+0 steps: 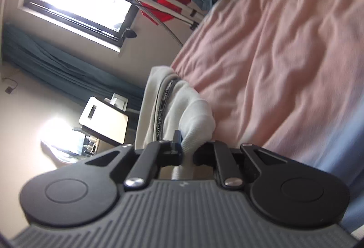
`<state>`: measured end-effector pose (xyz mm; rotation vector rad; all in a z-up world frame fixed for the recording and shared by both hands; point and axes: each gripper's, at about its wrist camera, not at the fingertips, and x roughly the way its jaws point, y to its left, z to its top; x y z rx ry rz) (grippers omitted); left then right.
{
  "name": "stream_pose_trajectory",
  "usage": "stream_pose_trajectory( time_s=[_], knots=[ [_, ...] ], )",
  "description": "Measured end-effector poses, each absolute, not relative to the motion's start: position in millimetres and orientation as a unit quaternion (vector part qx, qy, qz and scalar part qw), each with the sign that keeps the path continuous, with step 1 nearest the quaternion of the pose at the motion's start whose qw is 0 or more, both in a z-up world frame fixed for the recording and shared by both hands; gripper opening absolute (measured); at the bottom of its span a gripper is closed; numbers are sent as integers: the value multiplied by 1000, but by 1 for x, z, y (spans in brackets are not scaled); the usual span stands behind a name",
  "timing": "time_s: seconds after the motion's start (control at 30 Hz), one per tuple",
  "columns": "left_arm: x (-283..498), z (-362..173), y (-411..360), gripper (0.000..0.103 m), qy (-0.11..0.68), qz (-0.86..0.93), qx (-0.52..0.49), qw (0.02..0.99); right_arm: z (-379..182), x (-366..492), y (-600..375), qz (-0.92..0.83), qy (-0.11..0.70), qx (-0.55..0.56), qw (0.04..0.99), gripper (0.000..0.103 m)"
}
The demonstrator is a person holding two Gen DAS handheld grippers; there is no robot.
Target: Fold clothes
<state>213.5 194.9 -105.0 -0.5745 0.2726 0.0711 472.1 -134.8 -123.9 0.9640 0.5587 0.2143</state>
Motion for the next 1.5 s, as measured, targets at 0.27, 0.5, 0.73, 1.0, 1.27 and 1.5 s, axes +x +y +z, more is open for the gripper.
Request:
stream_pose_trajectory(
  time_s=[0.27, 0.5, 0.73, 1.0, 1.27, 1.5],
  knots=[
    [207, -97, 170, 101, 148, 4, -255, 956, -57, 417, -290, -38, 170, 367, 914, 11],
    [213, -99, 146, 101, 168, 0, -217, 962, -86, 347, -412, -86, 193, 391, 896, 12],
    [219, -104, 135, 101, 182, 4, -205, 962, -156, 316, -428, 3, 168, 556, 814, 48],
    [227, -112, 116, 101, 192, 2, -162, 968, -199, 364, -442, -4, 140, 649, 748, 89],
    [238, -123, 110, 101, 194, 3, -146, 970, -153, 428, -474, -60, 127, 573, 807, 25],
    [239, -123, 109, 101, 193, -2, -144, 971, -58, 416, -494, -57, 74, 389, 916, 3]
  ],
)
